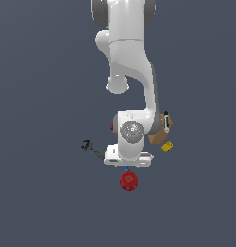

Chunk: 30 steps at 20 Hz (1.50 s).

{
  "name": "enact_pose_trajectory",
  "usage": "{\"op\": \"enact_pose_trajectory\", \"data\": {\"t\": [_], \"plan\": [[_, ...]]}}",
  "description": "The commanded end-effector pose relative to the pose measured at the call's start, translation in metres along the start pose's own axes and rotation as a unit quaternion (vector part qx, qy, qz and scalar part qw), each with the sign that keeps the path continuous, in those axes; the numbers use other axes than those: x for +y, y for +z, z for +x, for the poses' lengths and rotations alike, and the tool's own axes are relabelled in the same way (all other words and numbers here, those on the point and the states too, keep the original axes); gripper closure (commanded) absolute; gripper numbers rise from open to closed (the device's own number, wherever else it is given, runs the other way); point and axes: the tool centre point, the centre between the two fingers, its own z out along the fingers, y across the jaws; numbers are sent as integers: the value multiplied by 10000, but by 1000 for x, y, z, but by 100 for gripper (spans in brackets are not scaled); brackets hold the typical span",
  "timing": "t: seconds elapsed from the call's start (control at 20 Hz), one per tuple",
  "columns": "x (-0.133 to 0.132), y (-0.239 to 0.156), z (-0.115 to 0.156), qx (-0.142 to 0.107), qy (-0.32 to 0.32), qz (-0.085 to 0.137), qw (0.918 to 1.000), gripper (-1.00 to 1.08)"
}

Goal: Pick up a designated object from a clutter of objects.

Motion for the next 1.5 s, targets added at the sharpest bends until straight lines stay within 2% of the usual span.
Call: {"op": "enact_pose_trajectory", "data": {"t": [0.0, 0.1, 0.15, 0.9, 1.2, 1.45], "plan": [[0, 5, 1, 11, 1, 1, 10000, -92], [0, 5, 1, 11, 1, 1, 10000, -92], [0, 5, 1, 11, 1, 1, 10000, 108], [5, -1, 1, 7, 1, 1, 10000, 108], [23, -28, 1, 7, 1, 1, 10000, 108], [49, -67, 0, 7, 1, 1, 10000, 108]]}}
